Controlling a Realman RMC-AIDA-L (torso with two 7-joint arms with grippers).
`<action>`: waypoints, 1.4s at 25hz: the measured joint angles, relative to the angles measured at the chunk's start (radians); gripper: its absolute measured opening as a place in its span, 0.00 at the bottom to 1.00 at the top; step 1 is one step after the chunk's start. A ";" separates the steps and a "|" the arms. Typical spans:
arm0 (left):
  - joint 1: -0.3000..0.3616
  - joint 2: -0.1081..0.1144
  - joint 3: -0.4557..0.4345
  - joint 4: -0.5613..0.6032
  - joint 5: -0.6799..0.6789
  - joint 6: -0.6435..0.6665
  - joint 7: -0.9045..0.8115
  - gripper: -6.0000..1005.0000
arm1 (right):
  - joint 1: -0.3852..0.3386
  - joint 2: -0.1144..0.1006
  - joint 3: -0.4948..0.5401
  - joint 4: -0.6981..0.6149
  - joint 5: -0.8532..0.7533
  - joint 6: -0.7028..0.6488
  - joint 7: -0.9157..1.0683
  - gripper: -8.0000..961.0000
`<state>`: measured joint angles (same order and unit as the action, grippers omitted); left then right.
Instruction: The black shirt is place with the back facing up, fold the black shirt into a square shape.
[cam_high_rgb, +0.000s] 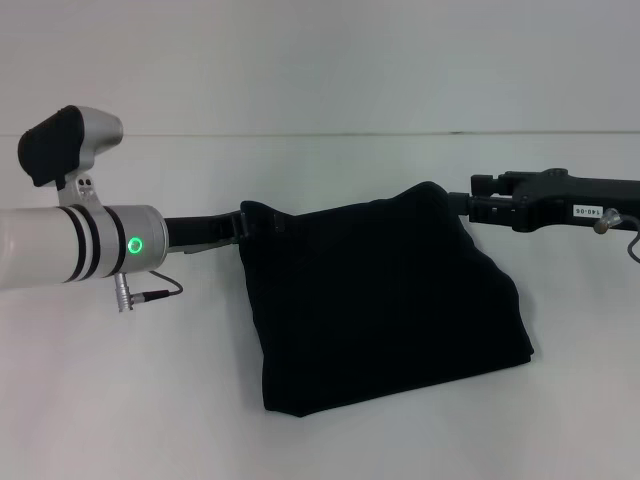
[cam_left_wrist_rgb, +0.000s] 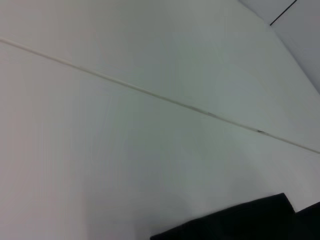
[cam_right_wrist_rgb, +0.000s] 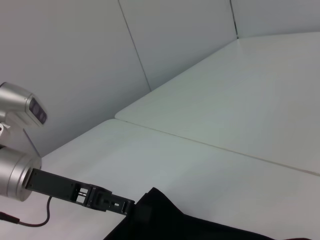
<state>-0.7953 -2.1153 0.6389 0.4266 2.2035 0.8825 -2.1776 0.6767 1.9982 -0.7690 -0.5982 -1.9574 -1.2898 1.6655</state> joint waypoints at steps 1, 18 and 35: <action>0.001 -0.003 -0.002 0.002 -0.004 -0.001 0.008 0.84 | 0.000 0.000 0.000 0.000 0.000 0.000 -0.001 0.63; -0.002 0.009 -0.005 0.010 -0.039 0.021 0.045 0.16 | -0.013 0.016 0.006 0.016 0.002 0.037 -0.024 0.62; -0.033 0.055 -0.006 0.025 -0.034 0.083 0.054 0.07 | -0.005 0.023 -0.035 0.043 -0.001 0.079 -0.026 0.62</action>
<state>-0.8288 -2.0600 0.6331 0.4519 2.1691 0.9652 -2.1238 0.6713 2.0217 -0.8038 -0.5552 -1.9583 -1.2106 1.6398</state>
